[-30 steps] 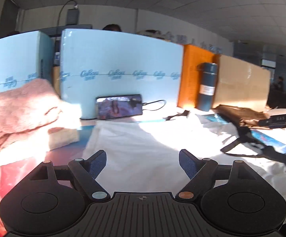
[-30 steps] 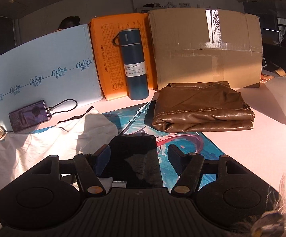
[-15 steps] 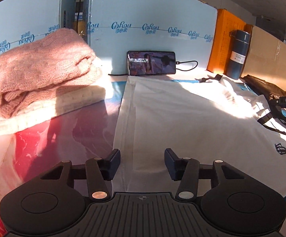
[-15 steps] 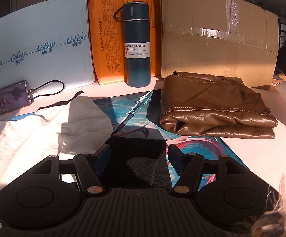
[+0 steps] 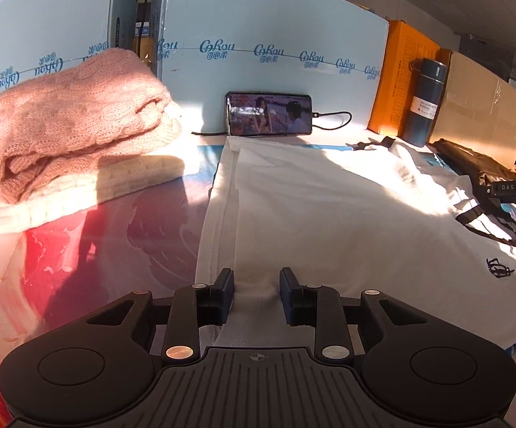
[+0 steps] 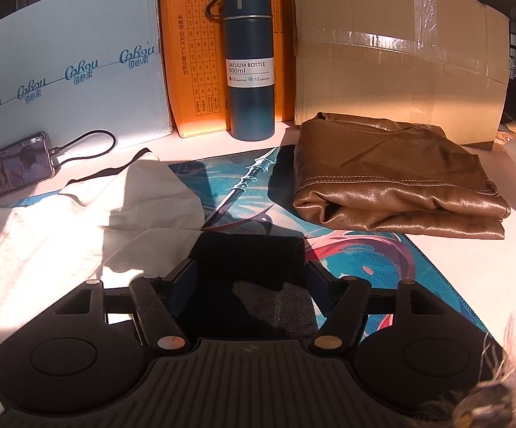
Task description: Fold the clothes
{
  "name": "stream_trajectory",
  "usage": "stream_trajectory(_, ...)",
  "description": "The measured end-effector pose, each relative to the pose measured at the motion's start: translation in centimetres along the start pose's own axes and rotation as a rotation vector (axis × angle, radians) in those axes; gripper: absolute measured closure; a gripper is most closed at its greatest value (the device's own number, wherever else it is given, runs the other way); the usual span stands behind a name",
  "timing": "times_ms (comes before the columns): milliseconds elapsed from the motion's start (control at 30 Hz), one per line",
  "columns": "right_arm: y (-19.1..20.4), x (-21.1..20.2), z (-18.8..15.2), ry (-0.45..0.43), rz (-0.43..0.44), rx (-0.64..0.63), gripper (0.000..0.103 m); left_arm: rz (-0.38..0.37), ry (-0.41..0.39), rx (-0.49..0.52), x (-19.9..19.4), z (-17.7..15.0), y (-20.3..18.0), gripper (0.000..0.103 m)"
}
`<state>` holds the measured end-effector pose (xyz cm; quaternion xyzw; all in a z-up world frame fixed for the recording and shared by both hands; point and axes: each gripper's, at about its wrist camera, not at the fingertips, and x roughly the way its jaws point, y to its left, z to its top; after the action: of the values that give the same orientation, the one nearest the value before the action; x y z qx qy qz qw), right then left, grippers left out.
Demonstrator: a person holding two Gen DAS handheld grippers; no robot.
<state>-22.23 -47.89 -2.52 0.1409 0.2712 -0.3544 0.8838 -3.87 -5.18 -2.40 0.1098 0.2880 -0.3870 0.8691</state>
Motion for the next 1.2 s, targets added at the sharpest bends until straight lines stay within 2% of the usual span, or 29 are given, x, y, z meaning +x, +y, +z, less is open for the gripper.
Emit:
stream_trajectory(67, 0.0, 0.0, 0.0, 0.000, -0.001, 0.000, 0.037, 0.015, 0.000, 0.044, 0.0, -0.1, -0.5, 0.085)
stream_trajectory(100, 0.0, 0.0, 0.0, 0.001, -0.002, 0.001, 0.037, 0.010, -0.002, 0.081, -0.1, -0.2, -0.9, 0.096)
stream_trajectory(133, -0.1, 0.1, 0.0, 0.002, -0.002, 0.002, 0.037, 0.008, -0.003, 0.099, -0.4, -0.3, -1.2, 0.100)
stream_trajectory(400, -0.1, 0.1, 0.0, 0.005, -0.003, 0.004, 0.037, 0.057, -0.032, 0.139, -2.3, -1.9, -1.5, 0.100)
stream_trajectory(500, -0.1, 0.1, 0.0, 0.007, -0.003, 0.006, 0.036, 0.067, -0.044, 0.122, -2.1, -1.9, -1.1, 0.098)
stream_trajectory(533, -0.2, 0.2, 0.0, 0.008, -0.003, 0.009, 0.035, 0.083, -0.051, 0.126, -2.0, -1.9, -1.1, 0.093)
stream_trajectory(600, -0.5, 0.3, 0.0, 0.014, 0.003, 0.025, 0.033, 0.093, -0.061, 0.119, -2.0, -2.0, -0.9, 0.092)
stream_trajectory(667, -0.7, 0.2, 0.0, 0.012, 0.007, 0.041, 0.032, 0.102, -0.073, 0.093, -2.2, -1.9, -0.4, 0.086)
stream_trajectory(700, -0.8, 0.2, 0.0, 0.011, 0.006, 0.044, 0.032, 0.123, -0.088, 0.078, -2.4, -1.9, -0.1, 0.080)
stream_trajectory(767, -1.0, 0.0, 0.0, 0.001, 0.024, 0.061, 0.032, 0.153, -0.121, 0.052, -3.2, -2.0, 0.5, 0.074)
stream_trajectory(800, -1.2, -0.2, 0.0, -0.006, 0.037, 0.074, 0.032, 0.160, -0.131, 0.040, -3.6, -2.1, 0.7, 0.063)
stream_trajectory(833, -1.5, -0.3, 0.0, -0.015, 0.050, 0.097, 0.032, 0.158, -0.137, 0.030, -4.0, -2.1, 0.9, 0.048)
stream_trajectory(900, -2.2, -0.6, 0.2, -0.026, 0.079, 0.145, 0.032, 0.146, -0.146, 0.012, -4.9, -2.4, 1.0, 0.028)
stream_trajectory(1033, -2.4, -1.0, 0.9, -0.049, 0.092, 0.155, 0.032, 0.135, -0.122, 0.057, -5.3, -3.0, 0.5, 0.023)
stream_trajectory(1100, -1.8, -0.4, 1.2, -0.027, 0.035, 0.106, 0.035, 0.153, -0.099, 0.073, -5.0, -3.4, 0.2, 0.023)
stream_trajectory(1167, -1.4, 0.5, 1.2, 0.017, -0.012, 0.065, 0.044, 0.179, -0.079, 0.083, -4.7, -3.8, 0.1, 0.023)
stream_trajectory(1200, -1.3, 1.0, 1.1, 0.037, -0.035, 0.046, 0.045, 0.196, -0.076, 0.089, -4.7, -4.0, 0.0, 0.022)
